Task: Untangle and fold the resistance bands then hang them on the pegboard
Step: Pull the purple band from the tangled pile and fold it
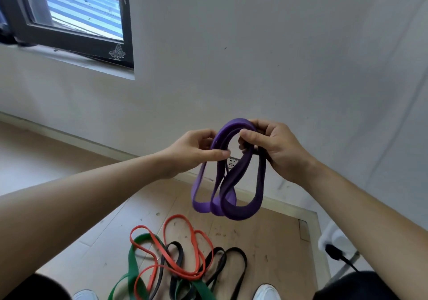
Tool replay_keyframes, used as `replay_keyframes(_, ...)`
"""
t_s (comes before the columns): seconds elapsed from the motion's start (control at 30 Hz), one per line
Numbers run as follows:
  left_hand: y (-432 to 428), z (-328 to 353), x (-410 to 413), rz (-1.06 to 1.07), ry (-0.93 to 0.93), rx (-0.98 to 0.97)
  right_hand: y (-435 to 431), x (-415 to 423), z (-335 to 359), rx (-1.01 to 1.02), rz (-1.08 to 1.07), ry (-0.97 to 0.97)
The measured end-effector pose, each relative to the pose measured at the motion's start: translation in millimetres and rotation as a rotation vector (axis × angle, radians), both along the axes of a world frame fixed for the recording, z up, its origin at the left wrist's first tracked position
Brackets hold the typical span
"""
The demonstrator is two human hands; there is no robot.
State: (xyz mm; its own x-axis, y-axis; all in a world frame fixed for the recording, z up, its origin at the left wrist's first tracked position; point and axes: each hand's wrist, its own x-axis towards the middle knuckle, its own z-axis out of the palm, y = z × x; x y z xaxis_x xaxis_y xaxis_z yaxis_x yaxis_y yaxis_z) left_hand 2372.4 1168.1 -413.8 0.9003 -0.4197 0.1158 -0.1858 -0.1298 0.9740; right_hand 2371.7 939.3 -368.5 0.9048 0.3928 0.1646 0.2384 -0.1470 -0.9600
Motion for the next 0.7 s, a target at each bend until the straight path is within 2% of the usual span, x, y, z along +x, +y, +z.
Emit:
replay_keyframes(0.07,0,5,1,0.026,-0.024,-0.028,-8,2,3,-0.068,-0.011,-0.003)
replay_keyframes(0.2,-2,11,2,0.054,-0.057,-0.052,-16,3,1,-0.352,0.054,0.01)
replay_keyframes(0.43,-3,10,3,0.012,-0.113,0.069,0,7,0,-0.474,0.067,-0.173)
replay_keyframes(0.57,-6,7,2,0.064,-0.187,0.119,2,11,3,-0.813,0.033,-0.361)
replay_keyframes(0.7,-6,5,3,0.112,-0.236,0.156,4,11,8,-0.793,0.029,-0.308)
